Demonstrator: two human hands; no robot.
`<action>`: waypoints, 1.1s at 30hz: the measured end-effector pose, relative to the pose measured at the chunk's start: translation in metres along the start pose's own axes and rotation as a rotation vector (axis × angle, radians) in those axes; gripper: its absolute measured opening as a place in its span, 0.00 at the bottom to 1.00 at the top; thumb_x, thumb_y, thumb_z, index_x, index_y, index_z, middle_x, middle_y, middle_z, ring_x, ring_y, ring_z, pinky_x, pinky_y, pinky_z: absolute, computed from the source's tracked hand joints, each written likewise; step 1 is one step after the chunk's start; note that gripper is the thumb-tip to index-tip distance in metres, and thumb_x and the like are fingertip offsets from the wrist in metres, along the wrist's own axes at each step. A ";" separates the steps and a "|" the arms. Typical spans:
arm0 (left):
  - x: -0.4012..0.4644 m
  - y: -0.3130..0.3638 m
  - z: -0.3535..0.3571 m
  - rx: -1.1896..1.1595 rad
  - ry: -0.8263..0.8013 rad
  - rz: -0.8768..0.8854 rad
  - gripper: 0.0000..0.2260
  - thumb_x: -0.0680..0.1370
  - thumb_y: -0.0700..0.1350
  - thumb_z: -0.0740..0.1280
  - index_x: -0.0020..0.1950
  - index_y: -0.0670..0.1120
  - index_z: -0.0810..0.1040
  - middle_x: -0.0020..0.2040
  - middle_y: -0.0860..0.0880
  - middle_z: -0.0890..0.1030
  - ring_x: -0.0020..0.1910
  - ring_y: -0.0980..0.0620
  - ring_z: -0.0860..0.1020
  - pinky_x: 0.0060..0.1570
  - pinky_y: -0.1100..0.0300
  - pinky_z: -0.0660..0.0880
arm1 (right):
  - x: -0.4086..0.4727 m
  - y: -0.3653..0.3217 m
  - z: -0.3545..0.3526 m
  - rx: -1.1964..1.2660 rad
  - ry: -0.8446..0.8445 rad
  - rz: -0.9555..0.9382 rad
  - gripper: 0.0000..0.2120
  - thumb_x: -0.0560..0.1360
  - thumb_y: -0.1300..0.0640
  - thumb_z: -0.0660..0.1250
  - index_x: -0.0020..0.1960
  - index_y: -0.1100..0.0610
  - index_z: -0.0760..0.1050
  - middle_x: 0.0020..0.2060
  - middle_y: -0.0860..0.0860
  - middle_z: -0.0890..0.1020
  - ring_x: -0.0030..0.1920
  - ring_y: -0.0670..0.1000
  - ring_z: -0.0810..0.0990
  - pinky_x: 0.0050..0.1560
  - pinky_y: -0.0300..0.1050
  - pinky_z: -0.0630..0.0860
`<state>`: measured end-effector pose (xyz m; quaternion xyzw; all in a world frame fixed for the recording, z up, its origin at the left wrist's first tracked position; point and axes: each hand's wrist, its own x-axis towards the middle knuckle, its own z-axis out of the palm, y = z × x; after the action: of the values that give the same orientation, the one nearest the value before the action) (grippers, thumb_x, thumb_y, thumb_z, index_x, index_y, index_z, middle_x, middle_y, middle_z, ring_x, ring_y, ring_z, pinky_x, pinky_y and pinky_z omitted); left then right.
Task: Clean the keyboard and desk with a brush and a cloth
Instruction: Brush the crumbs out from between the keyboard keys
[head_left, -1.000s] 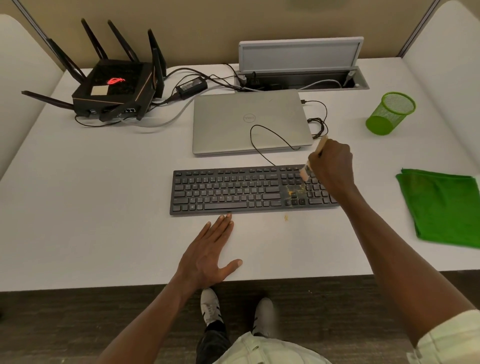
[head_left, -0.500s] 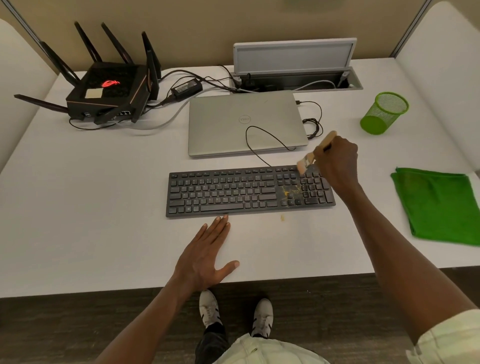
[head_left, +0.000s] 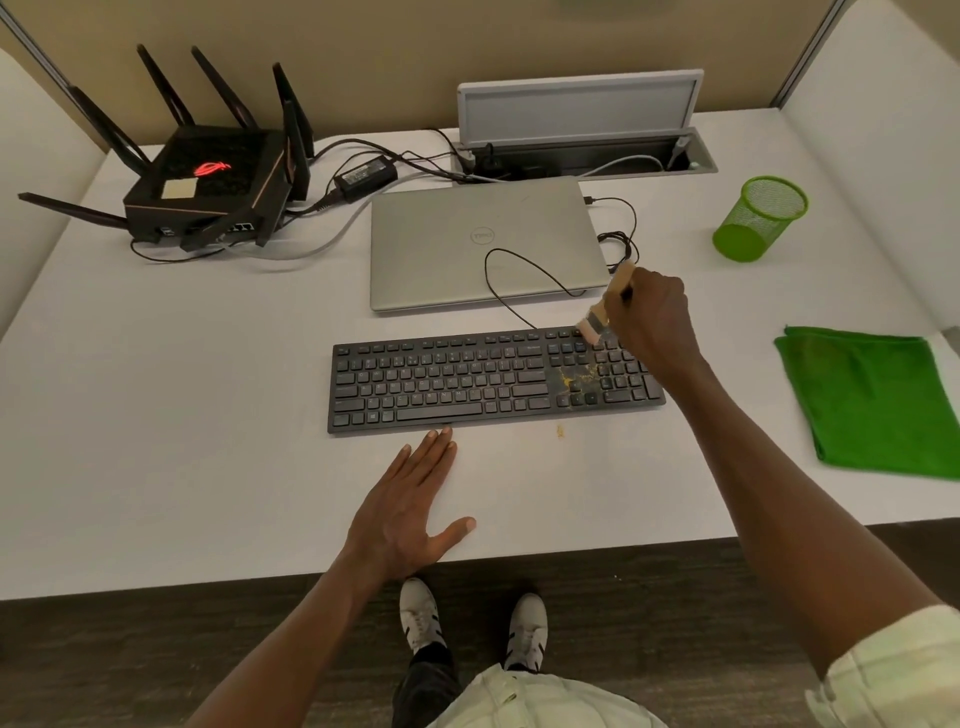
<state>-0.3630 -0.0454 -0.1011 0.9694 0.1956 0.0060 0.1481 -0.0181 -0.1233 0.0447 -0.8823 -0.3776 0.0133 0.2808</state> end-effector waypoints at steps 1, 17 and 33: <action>0.000 0.000 0.000 0.001 -0.003 0.000 0.41 0.81 0.70 0.53 0.84 0.44 0.50 0.84 0.48 0.46 0.83 0.54 0.43 0.80 0.54 0.44 | -0.002 -0.001 0.002 0.010 -0.017 0.003 0.12 0.78 0.63 0.59 0.36 0.61 0.69 0.26 0.50 0.71 0.25 0.42 0.66 0.24 0.32 0.58; 0.000 0.001 -0.001 -0.009 -0.002 -0.002 0.41 0.80 0.71 0.51 0.84 0.45 0.50 0.84 0.49 0.45 0.83 0.55 0.43 0.80 0.54 0.45 | -0.027 0.008 0.004 0.021 -0.078 -0.118 0.11 0.77 0.67 0.59 0.39 0.65 0.76 0.31 0.54 0.79 0.29 0.44 0.77 0.27 0.31 0.65; 0.000 -0.001 0.000 -0.017 -0.004 0.002 0.41 0.80 0.71 0.52 0.84 0.45 0.49 0.84 0.49 0.45 0.82 0.55 0.42 0.80 0.53 0.45 | -0.038 -0.008 0.019 0.091 -0.069 -0.074 0.11 0.77 0.62 0.62 0.37 0.60 0.76 0.27 0.49 0.79 0.27 0.47 0.74 0.31 0.41 0.69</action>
<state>-0.3628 -0.0447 -0.1011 0.9684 0.1941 0.0061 0.1567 -0.0548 -0.1348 0.0253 -0.8529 -0.4187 0.0505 0.3078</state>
